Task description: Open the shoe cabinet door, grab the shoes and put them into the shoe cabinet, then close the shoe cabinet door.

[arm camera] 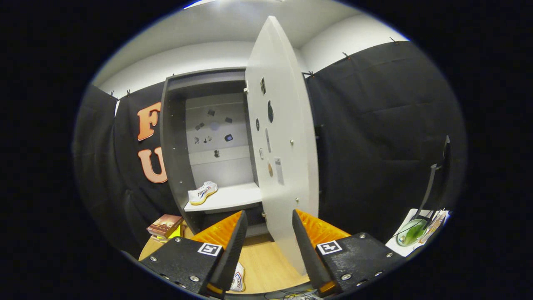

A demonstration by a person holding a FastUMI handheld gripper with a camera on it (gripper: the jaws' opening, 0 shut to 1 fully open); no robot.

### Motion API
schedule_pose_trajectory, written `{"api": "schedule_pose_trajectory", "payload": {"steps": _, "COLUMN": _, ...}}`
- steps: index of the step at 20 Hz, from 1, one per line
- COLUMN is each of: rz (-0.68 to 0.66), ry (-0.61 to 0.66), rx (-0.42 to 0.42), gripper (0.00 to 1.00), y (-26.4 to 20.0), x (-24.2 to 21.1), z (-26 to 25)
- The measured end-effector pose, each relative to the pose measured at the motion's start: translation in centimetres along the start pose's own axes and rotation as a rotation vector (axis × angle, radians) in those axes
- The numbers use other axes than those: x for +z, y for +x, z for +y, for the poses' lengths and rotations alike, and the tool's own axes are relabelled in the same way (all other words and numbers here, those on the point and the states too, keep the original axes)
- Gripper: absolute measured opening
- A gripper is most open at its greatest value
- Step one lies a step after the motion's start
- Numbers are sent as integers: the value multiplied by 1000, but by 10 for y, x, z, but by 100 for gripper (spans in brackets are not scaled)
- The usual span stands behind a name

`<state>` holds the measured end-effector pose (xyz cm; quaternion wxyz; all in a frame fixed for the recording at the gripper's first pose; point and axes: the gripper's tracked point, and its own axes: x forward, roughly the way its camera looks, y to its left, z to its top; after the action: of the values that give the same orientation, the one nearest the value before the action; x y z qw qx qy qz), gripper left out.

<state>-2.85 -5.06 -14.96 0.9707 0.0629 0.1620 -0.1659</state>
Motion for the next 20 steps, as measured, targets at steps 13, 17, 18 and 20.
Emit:
{"api": "schedule_pose_trajectory", "payload": {"steps": 13, "rz": 493, "ry": -5, "rx": 224, "gripper": 84, "y": 38, "x": -227, "z": 99}}
{"api": "schedule_pose_trajectory", "payload": {"steps": 17, "rz": 584, "ry": -62, "rx": 255, "gripper": 86, "y": 44, "x": -280, "z": 116}}
{"api": "schedule_pose_trajectory", "payload": {"steps": 18, "rz": 607, "ry": -66, "rx": 259, "gripper": 86, "y": 45, "x": -293, "z": 120}}
{"api": "schedule_pose_trajectory", "payload": {"steps": 20, "rz": 655, "ry": -59, "rx": 259, "gripper": 86, "y": 45, "x": -319, "z": 129}}
